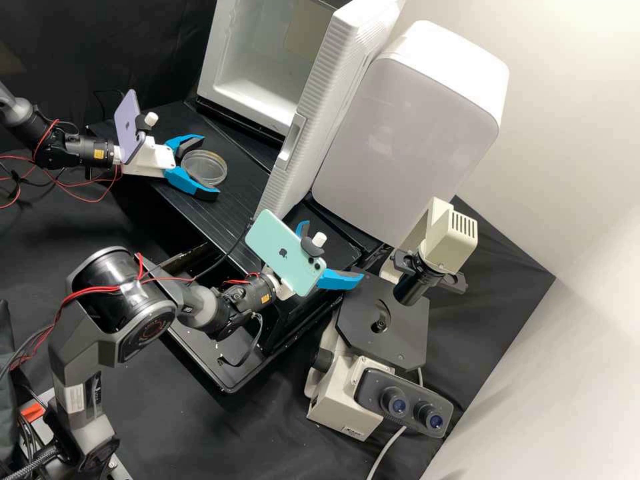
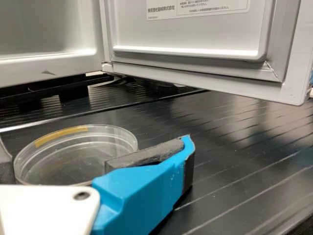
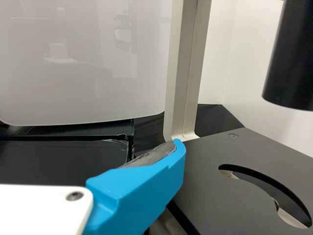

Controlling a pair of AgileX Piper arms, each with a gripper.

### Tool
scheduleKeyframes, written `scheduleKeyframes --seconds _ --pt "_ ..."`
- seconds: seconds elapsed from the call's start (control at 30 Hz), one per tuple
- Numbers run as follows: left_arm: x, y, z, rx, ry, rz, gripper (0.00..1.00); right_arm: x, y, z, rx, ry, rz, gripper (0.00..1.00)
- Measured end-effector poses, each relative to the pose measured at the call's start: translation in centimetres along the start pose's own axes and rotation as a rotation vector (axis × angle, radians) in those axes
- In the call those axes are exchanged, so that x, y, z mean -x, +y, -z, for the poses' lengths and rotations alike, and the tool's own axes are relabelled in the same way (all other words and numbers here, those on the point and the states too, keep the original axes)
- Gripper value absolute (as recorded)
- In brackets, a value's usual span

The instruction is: Place the petri dish in the incubator

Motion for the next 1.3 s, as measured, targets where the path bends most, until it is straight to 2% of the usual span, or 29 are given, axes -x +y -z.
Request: scheduleKeyframes --seconds 0.3,0.4,0.67,1.3 --pt "0.0 0.03 0.2 0.021 0.022 -0.003 0.0 0.0 0.0 0.0 0.0 0.0 0.0 1.0" --pt "0.07 0.0 0.48 0.052 0.03 -0.001 0.0 0.0 0.0 0.0 0.0 0.0 0.0 1.0" --pt "0.13 -0.01 0.69 0.078 0.025 0.003 0.0 0.0 0.0 0.0 0.0 0.0 0.0 1.0" --pt "0.16 -0.04 0.68 0.088 0.004 0.012 0.0 0.0 0.0 0.0 0.0 0.0 0.0 1.0"
